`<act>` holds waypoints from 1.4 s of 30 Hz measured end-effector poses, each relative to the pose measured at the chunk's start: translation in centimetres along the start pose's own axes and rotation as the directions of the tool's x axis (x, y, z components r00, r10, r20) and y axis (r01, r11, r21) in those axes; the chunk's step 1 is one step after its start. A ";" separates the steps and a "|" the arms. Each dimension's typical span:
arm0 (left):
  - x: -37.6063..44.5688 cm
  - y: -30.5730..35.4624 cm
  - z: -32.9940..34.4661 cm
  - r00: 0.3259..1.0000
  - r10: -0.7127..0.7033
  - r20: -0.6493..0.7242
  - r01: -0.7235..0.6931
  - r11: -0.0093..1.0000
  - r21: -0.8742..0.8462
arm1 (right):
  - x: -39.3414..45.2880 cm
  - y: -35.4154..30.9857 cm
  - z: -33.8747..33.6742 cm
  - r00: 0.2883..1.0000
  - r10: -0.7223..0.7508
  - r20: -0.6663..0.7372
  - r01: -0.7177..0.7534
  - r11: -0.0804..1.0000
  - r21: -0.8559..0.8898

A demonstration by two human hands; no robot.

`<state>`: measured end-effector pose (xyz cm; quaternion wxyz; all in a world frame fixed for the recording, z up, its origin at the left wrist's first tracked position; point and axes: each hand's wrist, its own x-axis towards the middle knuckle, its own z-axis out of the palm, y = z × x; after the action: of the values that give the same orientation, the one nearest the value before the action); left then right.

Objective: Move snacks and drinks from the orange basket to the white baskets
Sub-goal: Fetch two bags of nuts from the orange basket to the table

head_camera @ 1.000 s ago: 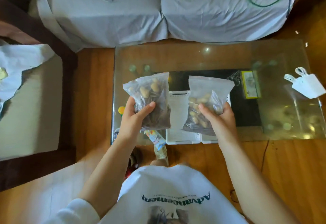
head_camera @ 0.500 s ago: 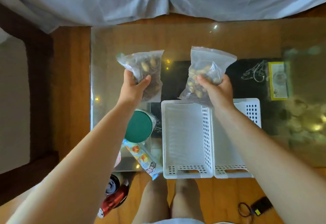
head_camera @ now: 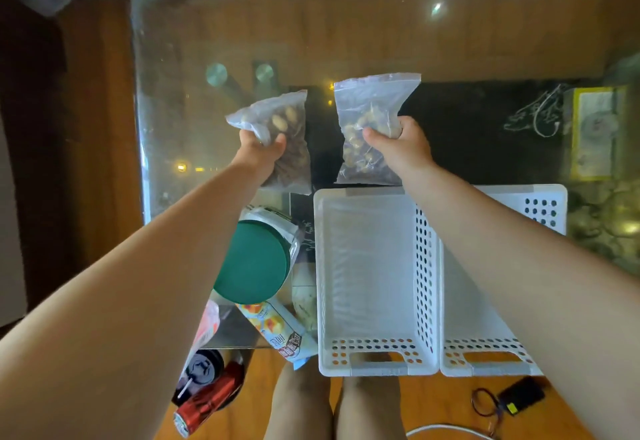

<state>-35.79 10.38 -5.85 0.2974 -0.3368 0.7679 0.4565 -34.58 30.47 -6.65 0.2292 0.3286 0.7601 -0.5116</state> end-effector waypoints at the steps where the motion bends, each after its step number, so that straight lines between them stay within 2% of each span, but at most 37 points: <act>1: 0.1 0.0 0.2 1.000 -0.027 0.007 0.027 0.999 0.019 | 0.2 0.1 0.2 1.000 0.014 0.010 -0.013 1.000 -0.009; 8: 0.7 -0.1 1.5 0.996 -0.086 0.033 0.083 0.992 0.091 | 1.0 0.7 0.7 0.996 0.075 0.039 -0.073 0.997 -0.037; 13: 0.6 0.1 1.6 0.996 -0.070 0.059 0.061 0.989 0.135 | 0.7 0.4 0.4 0.997 0.064 0.037 -0.060 0.994 -0.095; 17: 0.3 1.0 0.9 0.994 -0.093 0.055 0.074 0.957 0.282 | -0.2 0.0 -0.3 0.997 0.053 0.054 -0.047 0.994 -0.104; 23: -2.2 2.4 -0.4 0.994 -0.063 0.087 0.038 0.965 0.261 | -3.1 -1.1 -2.3 0.998 0.022 0.067 -0.017 0.996 -0.082; 27: -5.6 4.3 -2.2 0.998 -0.022 0.064 0.014 0.992 0.126 | -7.2 -1.7 -4.1 0.995 -0.019 0.095 0.025 0.998 -0.061; 30: -10.2 4.7 -3.3 0.999 -0.020 0.039 0.024 0.994 -0.111 | -11.6 -2.0 -5.6 0.992 -0.010 0.129 0.012 1.000 -0.019; 32: -13.9 4.1 -3.8 0.996 -0.033 0.086 0.054 0.966 -0.253 | -14.5 -1.7 -6.5 0.988 0.018 0.154 -0.018 1.000 -0.006; 36: -22.7 0.6 -5.1 0.982 -0.023 0.185 0.100 0.903 -0.418 | -21.1 -0.1 -8.0 0.953 0.081 0.291 -0.050 0.992 -0.114; 38: -26.4 -2.0 -5.7 0.984 -0.045 0.173 0.127 0.856 -0.501 | -23.5 0.2 -8.4 0.928 0.104 0.358 -0.031 0.979 -0.203; 42: -33.1 -8.7 -7.3 0.978 -0.174 0.115 0.204 0.680 -0.705 | -28.1 0.5 -8.1 0.886 0.138 0.443 0.046 0.924 -0.380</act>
<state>-10.30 8.86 18.03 0.2042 -0.4938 0.4866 0.6911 -15.22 30.67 15.29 0.4746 0.1654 0.7598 -0.4123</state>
